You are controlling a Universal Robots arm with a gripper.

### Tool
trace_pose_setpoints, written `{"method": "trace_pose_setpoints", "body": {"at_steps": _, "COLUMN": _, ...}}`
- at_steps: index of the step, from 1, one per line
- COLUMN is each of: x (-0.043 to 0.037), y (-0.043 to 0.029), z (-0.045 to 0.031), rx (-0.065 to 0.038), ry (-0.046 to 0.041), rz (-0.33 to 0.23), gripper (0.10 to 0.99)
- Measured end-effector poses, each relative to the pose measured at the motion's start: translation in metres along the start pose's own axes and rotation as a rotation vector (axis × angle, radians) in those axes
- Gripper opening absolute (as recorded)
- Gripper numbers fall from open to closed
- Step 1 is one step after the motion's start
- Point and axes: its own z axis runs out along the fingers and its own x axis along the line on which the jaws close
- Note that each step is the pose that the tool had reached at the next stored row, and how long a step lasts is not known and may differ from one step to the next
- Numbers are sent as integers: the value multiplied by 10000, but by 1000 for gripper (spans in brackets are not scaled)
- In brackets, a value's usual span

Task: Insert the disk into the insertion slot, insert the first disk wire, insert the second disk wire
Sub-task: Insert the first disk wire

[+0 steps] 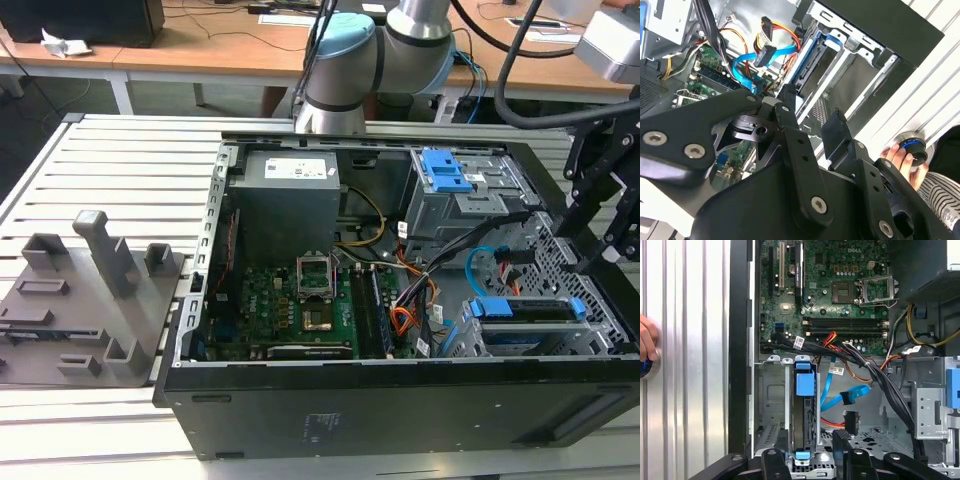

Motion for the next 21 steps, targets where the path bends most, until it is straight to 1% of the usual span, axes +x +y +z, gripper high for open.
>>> {"method": "trace_pose_setpoints", "body": {"at_steps": 6, "x": -160, "y": -12, "z": -1, "rx": 0, "ry": -1, "rz": 0, "gripper": 482}}
{"method": "trace_pose_setpoints", "body": {"at_steps": 14, "x": -295, "y": -18, "z": -3, "rx": 0, "ry": -1, "rz": 0, "gripper": 482}}
{"method": "trace_pose_setpoints", "body": {"at_steps": 15, "x": -324, "y": -19, "z": -3, "rx": 0, "ry": 0, "rz": 0, "gripper": 482}}
{"method": "trace_pose_setpoints", "body": {"at_steps": 17, "x": -438, "y": -22, "z": -4, "rx": 0, "ry": 0, "rz": 0, "gripper": 482}}
{"method": "trace_pose_setpoints", "body": {"at_steps": 21, "x": -535, "y": -26, "z": -5, "rx": 0, "ry": -1, "rz": 0, "gripper": 482}}
